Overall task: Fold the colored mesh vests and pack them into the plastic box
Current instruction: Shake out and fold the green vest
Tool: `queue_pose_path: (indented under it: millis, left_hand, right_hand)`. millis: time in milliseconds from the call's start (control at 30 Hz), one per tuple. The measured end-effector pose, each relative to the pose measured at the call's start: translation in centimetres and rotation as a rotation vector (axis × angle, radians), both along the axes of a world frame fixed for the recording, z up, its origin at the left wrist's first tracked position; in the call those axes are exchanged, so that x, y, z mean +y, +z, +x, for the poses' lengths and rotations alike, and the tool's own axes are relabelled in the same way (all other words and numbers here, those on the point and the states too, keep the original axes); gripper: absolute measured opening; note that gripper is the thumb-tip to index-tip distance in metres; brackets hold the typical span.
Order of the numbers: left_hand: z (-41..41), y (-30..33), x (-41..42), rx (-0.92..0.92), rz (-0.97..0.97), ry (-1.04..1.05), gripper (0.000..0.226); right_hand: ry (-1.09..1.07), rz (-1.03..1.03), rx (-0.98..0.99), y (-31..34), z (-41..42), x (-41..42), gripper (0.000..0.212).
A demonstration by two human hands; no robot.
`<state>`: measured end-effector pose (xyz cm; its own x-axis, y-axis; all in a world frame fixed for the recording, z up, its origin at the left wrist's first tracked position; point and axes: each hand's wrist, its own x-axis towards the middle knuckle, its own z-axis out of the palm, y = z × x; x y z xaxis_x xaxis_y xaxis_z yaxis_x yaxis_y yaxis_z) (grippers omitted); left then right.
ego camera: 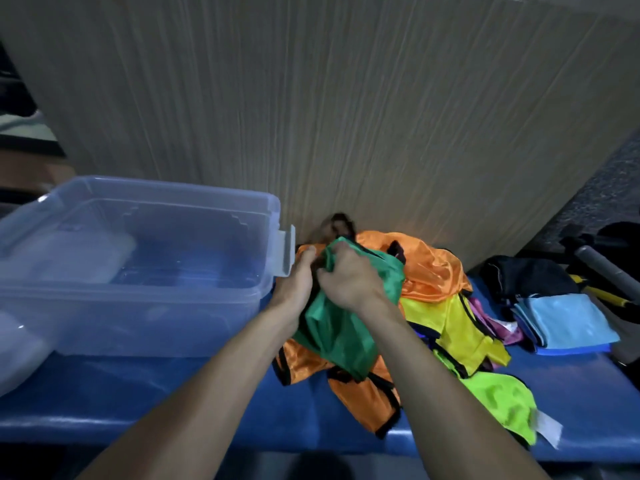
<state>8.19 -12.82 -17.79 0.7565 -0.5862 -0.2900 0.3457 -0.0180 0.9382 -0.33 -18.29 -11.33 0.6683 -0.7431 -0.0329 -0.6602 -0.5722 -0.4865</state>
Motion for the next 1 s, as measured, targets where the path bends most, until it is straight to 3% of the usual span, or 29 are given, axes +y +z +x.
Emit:
queue_pose_path:
  millis: [67,133,167,267,367,467,567,700,833,933,1000]
  left_hand:
    - [0.0,0.6,0.9,0.017,0.018,0.014,0.060]
    - [0.1,0.6,1.4,-0.084,0.053,-0.051,0.037]
    - [0.0,0.5,1.5,-0.147,0.082,-0.103,0.035]
    - [0.1,0.1,1.5,-0.274,0.155,-0.219,0.048]
    - [0.4,-0.5,1.3,-0.418,0.184,-0.257,0.059]
    - [0.6,-1.0,1.3,-0.607,0.271,-0.266,0.069]
    - [0.9,-1.5,1.6,-0.882,0.409,-0.265,0.079]
    - [1.4,-2.2,1.8,-1.145,0.507,-0.284,0.085]
    - [0.6,-1.7,2.4,-1.169,0.590,-0.319,0.075]
    - [0.7,-1.4,2.2,-1.173,0.508,-0.275,0.077]
    - [0.8,-1.6,2.0,-1.169,0.471,-0.228,0.080]
  right_hand:
    - [0.100,0.075,0.000,-1.0,0.9,0.0,0.042]
    - [0.157,0.056,-0.049,-1.5,0.4,-0.6,0.040]
    - [0.174,0.003,-0.077,-1.6,-0.2,-1.0,0.042]
    - [0.184,-0.319,-0.133,-1.9,-1.6,-2.7,0.038]
    - [0.092,-0.600,-0.018,-1.8,-1.9,-4.0,0.042]
    - [0.076,-0.581,0.084,-2.2,-1.3,-5.0,0.040]
    - [0.109,-0.606,0.064,-2.8,-0.9,-5.7,0.029]
    - [0.077,-0.654,0.025,-3.4,-0.7,-5.4,0.032]
    - [0.059,-0.687,-0.115,-4.0,-4.9,0.1,0.041]
    - [0.106,-0.604,0.009,-6.7,-9.4,5.9,0.058]
    - [0.077,-0.585,0.049,-8.5,-10.9,7.1,0.057]
